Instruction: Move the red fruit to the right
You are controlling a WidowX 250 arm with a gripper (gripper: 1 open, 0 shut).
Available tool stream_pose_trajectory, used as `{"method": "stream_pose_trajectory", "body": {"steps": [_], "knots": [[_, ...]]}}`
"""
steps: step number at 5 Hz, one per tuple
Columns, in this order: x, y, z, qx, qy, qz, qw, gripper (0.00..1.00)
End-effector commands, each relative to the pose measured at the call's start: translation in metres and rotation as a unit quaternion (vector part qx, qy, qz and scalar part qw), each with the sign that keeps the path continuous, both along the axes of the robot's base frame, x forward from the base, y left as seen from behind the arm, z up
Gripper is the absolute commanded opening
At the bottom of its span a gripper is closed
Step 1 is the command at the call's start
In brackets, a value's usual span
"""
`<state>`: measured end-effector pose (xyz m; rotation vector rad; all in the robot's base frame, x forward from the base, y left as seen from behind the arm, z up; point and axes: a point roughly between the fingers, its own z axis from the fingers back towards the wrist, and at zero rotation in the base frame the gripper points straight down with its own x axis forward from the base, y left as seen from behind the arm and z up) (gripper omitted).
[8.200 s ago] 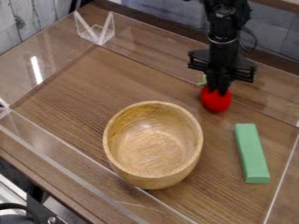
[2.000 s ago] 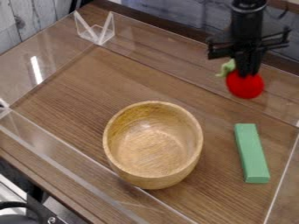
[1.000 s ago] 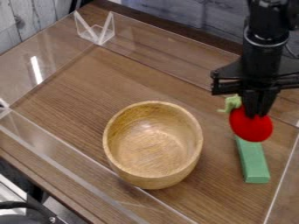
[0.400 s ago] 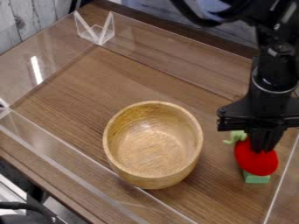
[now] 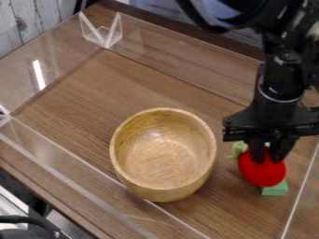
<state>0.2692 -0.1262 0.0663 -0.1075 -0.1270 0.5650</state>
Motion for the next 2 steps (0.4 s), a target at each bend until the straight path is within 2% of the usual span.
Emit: {"method": "stream_pose_trajectory", "body": {"steps": [1,2], "knots": [[0.0051,-0.0005,0.0001,0.002,-0.012,-0.003,0.9999,0.00],[0.0080,-0.0038,-0.0051,0.005,-0.008,-0.017,0.9998,1.00]]}}
